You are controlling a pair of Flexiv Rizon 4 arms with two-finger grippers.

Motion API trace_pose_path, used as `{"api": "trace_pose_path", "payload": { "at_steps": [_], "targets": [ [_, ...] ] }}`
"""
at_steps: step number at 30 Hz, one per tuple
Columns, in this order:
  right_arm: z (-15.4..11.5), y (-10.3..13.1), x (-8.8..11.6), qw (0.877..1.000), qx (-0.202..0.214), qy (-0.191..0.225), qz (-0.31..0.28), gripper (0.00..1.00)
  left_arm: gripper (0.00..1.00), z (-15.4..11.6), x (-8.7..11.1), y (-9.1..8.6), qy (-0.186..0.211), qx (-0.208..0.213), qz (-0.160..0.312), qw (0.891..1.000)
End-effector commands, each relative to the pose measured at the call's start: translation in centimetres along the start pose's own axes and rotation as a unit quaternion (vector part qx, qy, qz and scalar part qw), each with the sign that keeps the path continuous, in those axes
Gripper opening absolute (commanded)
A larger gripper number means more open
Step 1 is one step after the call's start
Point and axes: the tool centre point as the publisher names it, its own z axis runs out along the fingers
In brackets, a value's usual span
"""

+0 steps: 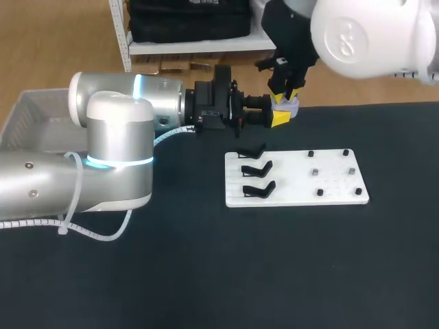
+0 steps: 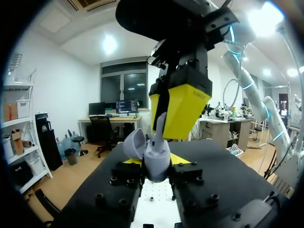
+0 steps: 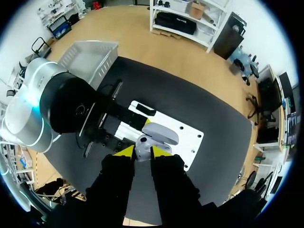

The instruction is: Pick up each earbud case from the left stands, insert the matching earbuds, close the lid, and place the case in the box.

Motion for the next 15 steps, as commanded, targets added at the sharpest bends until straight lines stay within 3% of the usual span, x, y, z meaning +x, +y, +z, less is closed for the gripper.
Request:
{"api": "trace_pose_path", "payload": {
  "at_steps": [1, 15],
  "targets": [
    [0.18, -0.02, -0.38, 1.000, -0.001, 0.005, 0.000, 0.00, 0.00, -0.02, 0.16, -0.13, -0.004, -0.003, 0.003, 1.000],
    [0.63, -0.28, -0.41, 1.000, 0.001, 0.010, 0.003, 0.00, 0.00, -0.02, 0.16, -0.13, -0.004, -0.003, 0.003, 1.000]
  ]
}}
